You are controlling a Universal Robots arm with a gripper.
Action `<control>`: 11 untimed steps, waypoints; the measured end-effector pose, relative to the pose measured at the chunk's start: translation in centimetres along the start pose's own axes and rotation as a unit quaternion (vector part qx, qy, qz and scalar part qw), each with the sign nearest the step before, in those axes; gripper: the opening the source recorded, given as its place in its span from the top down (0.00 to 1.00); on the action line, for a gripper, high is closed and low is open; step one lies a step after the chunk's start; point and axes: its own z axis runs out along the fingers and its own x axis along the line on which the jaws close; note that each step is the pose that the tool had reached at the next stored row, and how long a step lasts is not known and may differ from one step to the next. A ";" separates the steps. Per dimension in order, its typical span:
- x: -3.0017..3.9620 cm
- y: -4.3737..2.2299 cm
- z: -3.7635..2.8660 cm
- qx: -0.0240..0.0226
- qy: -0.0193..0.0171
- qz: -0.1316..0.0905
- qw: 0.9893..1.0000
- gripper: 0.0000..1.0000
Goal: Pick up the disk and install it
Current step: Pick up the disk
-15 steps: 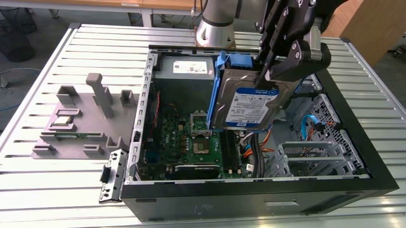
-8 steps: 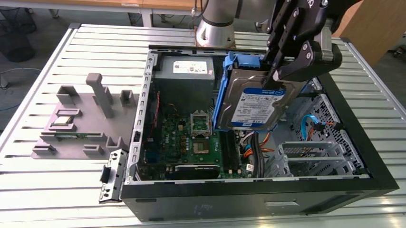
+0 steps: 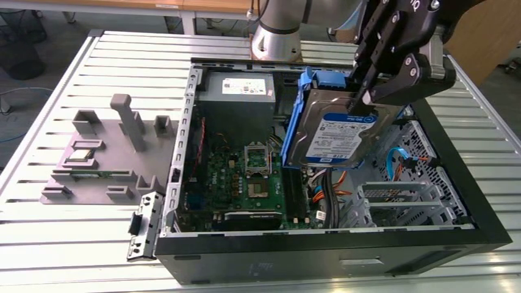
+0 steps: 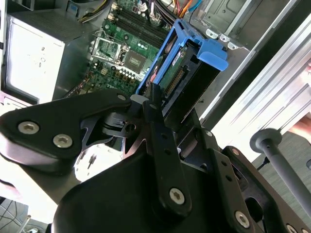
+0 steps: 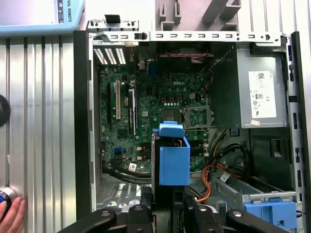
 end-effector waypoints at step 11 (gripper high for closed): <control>0.90 -0.34 -0.09 0.000 0.000 0.000 1.000 0.65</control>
